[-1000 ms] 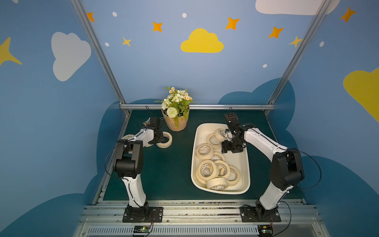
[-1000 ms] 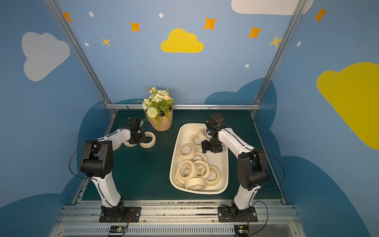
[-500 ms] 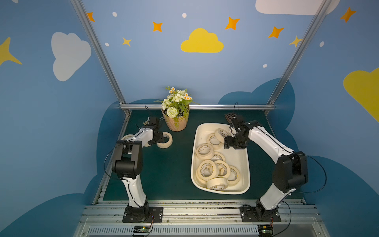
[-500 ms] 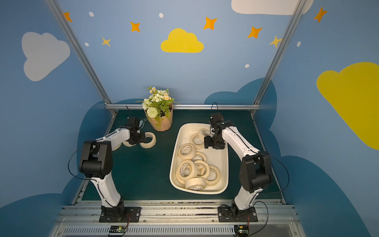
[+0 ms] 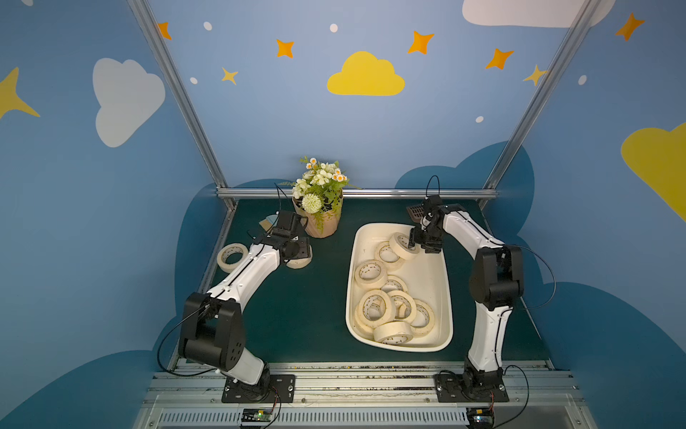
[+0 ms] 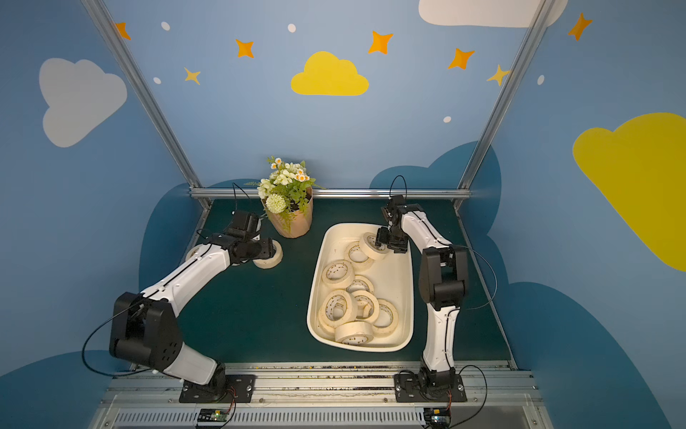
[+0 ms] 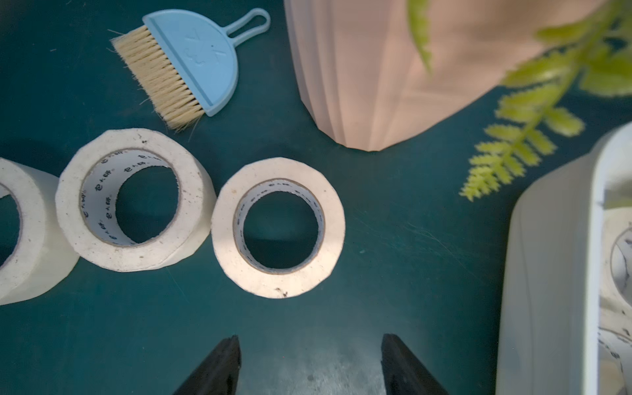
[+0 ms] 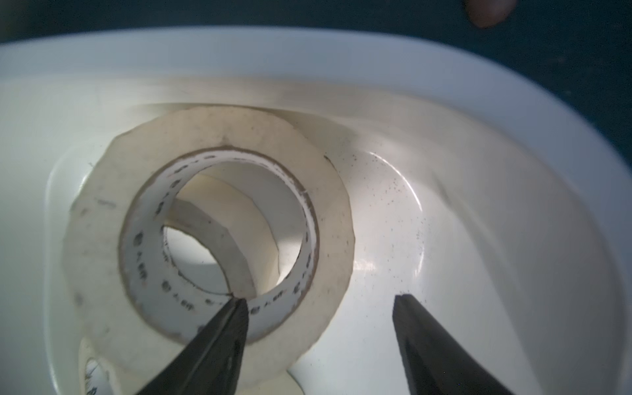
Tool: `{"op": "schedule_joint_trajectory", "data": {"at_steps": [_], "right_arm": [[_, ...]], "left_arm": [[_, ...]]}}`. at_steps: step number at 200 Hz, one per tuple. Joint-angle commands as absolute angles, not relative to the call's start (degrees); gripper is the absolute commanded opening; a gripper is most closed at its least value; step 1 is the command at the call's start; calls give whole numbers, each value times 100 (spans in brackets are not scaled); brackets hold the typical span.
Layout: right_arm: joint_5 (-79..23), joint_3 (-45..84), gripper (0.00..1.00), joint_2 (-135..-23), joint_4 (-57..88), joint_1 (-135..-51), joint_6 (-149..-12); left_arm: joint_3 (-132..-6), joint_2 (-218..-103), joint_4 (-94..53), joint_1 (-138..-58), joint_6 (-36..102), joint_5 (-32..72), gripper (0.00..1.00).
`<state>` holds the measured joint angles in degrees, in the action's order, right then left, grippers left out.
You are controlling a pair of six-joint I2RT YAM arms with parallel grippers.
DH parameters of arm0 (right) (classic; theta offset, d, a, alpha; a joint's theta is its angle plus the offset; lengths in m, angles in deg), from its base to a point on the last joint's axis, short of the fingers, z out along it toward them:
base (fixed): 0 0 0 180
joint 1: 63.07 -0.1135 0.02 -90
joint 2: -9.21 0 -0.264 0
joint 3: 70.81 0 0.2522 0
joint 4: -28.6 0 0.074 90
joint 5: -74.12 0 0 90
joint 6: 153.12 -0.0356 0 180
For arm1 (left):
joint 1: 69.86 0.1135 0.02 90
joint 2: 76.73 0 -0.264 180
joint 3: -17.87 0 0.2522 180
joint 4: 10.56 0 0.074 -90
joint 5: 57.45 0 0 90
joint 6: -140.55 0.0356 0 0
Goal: Take out the art tape in the storage box
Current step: Place the art tape at the center of the board, then pick up the art tape from the storage box.
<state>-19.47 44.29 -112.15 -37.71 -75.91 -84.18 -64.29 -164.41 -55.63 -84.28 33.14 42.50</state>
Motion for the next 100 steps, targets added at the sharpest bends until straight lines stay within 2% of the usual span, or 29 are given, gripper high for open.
{"op": "schedule_joint_trajectory", "data": {"at_steps": [1,21,36,78,100], "right_arm": [[-1745,4725,72,-11465,-3787,-7611,-8465],[-1755,4730,70,-11630,-3783,-7634,-8427],[-1738,4580,65,-11589,-3736,-7664,-8429],[-1431,4127,16,-11119,-3618,-7701,-8332],[-1181,4000,0,-10753,-3766,-7768,-8150]], "left_arm": [[-6401,-16117,-5846,-8624,3454,4220,73],[-6405,-15919,-5855,-8725,3444,4116,74],[-6409,-15838,-5851,-8791,3429,4111,74],[-6551,-15815,-5953,-8938,3444,4136,75],[-6707,-15830,-6040,-9096,3477,4194,75]]}}
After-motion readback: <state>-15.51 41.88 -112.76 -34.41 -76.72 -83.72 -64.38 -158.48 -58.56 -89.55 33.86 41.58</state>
